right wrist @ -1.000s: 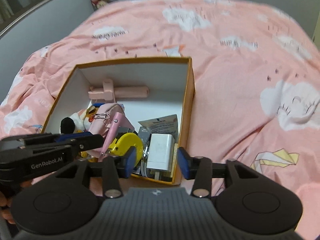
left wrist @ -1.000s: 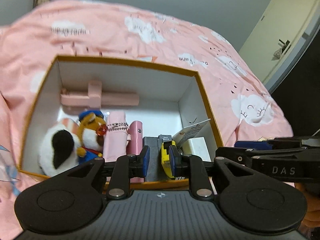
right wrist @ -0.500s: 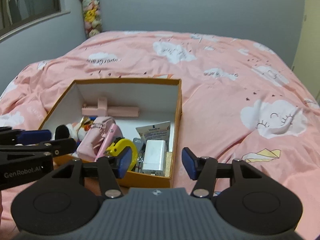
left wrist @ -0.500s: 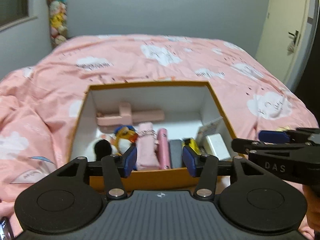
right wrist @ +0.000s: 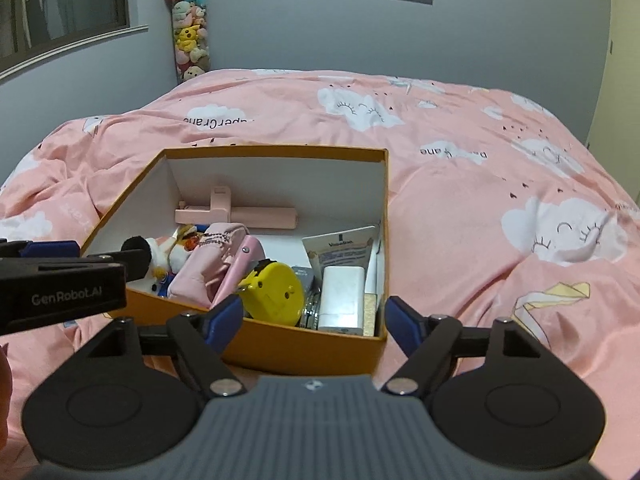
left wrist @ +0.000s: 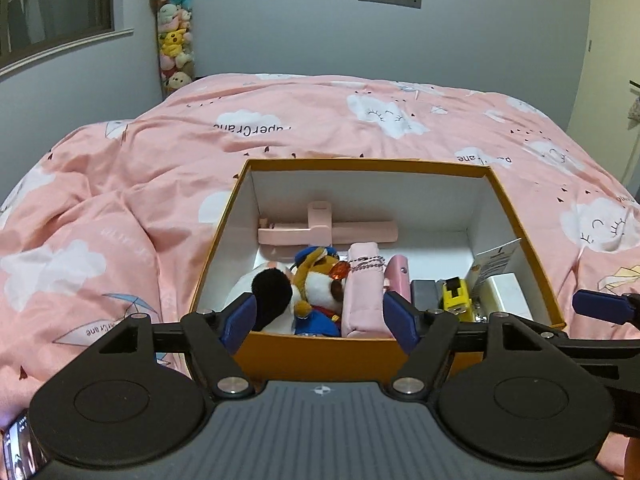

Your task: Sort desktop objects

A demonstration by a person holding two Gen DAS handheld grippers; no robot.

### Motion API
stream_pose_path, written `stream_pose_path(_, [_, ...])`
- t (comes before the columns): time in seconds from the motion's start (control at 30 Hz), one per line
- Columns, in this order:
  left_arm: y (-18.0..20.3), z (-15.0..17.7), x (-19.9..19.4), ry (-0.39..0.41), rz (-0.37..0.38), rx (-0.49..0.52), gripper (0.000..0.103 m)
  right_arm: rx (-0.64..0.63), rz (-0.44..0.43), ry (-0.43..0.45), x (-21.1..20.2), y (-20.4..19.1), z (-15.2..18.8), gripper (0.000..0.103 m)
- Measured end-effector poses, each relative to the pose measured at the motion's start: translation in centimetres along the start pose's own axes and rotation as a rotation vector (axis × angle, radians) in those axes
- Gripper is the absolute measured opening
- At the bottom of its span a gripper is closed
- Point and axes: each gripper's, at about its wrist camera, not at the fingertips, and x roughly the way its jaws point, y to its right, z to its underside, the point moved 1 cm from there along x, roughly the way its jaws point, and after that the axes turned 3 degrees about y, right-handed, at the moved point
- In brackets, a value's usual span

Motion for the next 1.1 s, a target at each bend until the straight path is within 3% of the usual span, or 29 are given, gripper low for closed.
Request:
stream_pose_path(0.53, [-0.4,0.8,1.7,-0.054,0.036,-0.028,0.082,0.019,-0.020,-0.024,1.4,-0.2,0.7,0.084])
stream_pose_path(1.1, [-0.2,1.0,2.1,-0.060,0.014,-0.013,0.088,0.021,-0.019,-0.020,1.7,0.0,0.9,0.085])
